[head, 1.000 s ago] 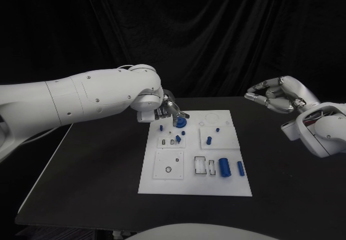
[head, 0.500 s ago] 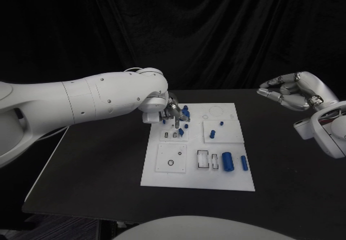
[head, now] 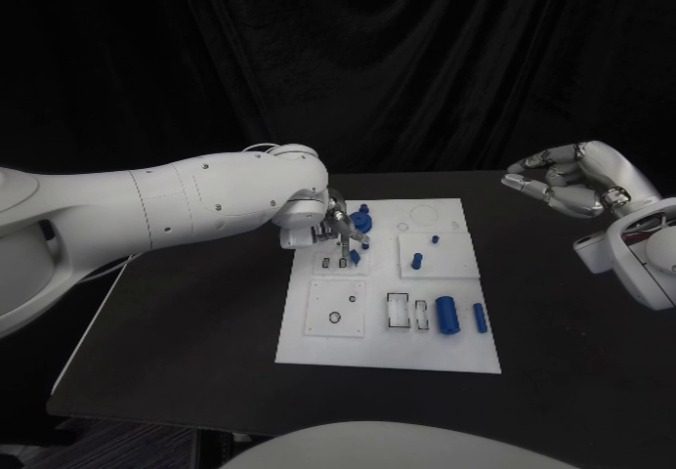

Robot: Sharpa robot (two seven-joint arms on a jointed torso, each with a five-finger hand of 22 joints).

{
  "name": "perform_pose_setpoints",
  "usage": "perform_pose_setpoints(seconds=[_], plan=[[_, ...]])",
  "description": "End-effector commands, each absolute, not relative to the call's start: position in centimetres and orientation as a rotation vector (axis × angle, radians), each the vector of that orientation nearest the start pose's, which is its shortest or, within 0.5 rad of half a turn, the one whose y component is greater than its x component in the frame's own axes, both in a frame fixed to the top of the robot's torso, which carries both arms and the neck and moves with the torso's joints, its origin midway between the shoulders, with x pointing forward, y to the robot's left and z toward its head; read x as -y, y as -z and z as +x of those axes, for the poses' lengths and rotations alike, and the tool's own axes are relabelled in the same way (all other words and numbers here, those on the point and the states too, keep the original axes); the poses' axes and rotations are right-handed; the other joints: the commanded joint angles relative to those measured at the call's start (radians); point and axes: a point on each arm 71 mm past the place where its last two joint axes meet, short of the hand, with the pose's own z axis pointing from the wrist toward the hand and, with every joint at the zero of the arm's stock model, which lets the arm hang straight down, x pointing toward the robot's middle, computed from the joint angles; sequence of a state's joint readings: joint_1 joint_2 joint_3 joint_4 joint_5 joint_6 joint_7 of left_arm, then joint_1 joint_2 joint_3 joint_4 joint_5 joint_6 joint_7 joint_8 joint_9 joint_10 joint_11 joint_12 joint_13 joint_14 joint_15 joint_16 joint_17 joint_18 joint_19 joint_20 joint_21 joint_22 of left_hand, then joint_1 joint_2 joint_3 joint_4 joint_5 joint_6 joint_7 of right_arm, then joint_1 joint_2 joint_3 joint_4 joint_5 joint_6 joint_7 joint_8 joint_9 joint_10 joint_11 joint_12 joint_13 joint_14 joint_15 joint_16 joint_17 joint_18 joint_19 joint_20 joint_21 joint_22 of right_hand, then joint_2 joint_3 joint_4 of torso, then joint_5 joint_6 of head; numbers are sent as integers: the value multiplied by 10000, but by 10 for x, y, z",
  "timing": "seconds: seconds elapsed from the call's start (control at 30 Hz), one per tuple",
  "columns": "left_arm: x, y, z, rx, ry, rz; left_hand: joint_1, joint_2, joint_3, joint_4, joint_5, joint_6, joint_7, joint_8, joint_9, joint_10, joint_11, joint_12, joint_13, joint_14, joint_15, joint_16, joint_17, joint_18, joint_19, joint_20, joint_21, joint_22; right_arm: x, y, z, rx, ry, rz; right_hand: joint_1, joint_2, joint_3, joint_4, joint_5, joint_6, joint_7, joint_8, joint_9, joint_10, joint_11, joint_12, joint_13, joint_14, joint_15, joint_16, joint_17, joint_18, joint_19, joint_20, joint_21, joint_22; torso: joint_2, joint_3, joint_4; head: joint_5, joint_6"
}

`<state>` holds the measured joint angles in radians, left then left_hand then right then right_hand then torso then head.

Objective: Assemble the parts on the task board

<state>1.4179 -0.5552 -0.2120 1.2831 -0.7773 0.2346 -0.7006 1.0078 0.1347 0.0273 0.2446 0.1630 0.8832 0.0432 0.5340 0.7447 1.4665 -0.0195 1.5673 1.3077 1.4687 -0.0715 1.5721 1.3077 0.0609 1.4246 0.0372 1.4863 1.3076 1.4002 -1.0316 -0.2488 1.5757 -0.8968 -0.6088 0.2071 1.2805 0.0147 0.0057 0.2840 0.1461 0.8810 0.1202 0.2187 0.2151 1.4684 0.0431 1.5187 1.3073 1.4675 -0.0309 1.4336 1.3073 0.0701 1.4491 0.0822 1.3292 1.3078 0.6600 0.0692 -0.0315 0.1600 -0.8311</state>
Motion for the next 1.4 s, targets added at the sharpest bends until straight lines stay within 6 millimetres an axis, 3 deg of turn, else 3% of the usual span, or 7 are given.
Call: perform_pose_setpoints(seconds=[0.03,0.57,0.77,0.87,1.03,1.27,1.4], plan=[[-152,198,523,-24865,2776,-2728,123,-11,8,-60,78,92,16,-81,12,1043,-72,35,2631,1021,-54,-13,2631,-77,-29,-6,-53,409,287,142,479,-14166,-8243,2515,103,1,-39,-32,41,78,18,-23,-11,94,-7,-57,1661,681,7,-34,1414,-37,48,-56,-39,1007,-17,5,-13,-13,-106],[-151,208,523,-24807,3061,-2901,185,-22,60,-104,187,185,51,-545,-81,1043,-48,35,2631,1021,-40,-13,2631,-57,-75,1,-121,320,281,142,479,-14278,-8402,2392,185,19,-42,-40,206,110,15,-32,-33,102,-11,-56,1661,685,2,-30,1416,-39,55,-60,-38,1018,-4,-1,-49,-40,-315],[-153,209,524,-24823,2998,-2964,195,-26,66,-112,191,213,54,-598,-91,1043,-43,35,2631,1021,-36,-13,2631,-44,-112,5,-150,263,281,143,480,-14311,-8411,2388,187,21,-46,-36,220,112,16,-34,-36,95,-11,-61,1652,685,2,-31,1415,-37,53,-61,-44,1015,-1,-17,-4,-103,-363],[-153,209,524,-24819,3001,-2980,201,-26,70,-117,193,233,54,-622,-95,1043,-42,35,2631,1021,-34,-13,2631,-42,-119,6,-157,253,280,143,480,-14335,-8428,2374,187,21,-46,-36,220,112,16,-34,-36,95,-11,-61,1652,685,2,-31,1415,-37,53,-61,-44,1015,-2,-17,-43,-75,-406],[-153,210,524,-24828,3013,-2974,206,-26,75,-122,195,249,55,-645,-99,1043,-41,35,2631,1021,-32,-13,2631,-39,-125,8,-164,243,278,143,481,-14392,-8457,2356,187,21,-46,-36,220,112,16,-34,-36,95,-11,-61,1652,685,2,-31,1415,-37,53,-61,-44,1015,-9,-21,-62,-58,-415],[-152,211,524,-24868,3042,-2924,223,-30,85,-139,203,265,60,-709,-108,1043,-39,35,2631,1021,-29,-13,2631,-28,-155,11,-190,198,277,144,481,-14436,-8460,2363,187,26,-52,-28,234,116,15,-37,-40,97,-11,-61,1652,687,1,-30,1416,-37,55,-61,-44,1016,-17,-11,-10,-131,-415],[-151,211,524,-24901,3068,-2880,246,-35,100,-162,212,269,71,-799,-120,1043,-30,35,2631,1021,-23,-13,2631,-17,-186,16,-219,151,277,144,481,-14463,-8456,2372,187,26,-52,-28,234,116,15,-37,-40,97,-11,-61,1652,687,1,-30,1416,-37,55,-61,-44,1016,-22,-5,-19,-127,-415]])
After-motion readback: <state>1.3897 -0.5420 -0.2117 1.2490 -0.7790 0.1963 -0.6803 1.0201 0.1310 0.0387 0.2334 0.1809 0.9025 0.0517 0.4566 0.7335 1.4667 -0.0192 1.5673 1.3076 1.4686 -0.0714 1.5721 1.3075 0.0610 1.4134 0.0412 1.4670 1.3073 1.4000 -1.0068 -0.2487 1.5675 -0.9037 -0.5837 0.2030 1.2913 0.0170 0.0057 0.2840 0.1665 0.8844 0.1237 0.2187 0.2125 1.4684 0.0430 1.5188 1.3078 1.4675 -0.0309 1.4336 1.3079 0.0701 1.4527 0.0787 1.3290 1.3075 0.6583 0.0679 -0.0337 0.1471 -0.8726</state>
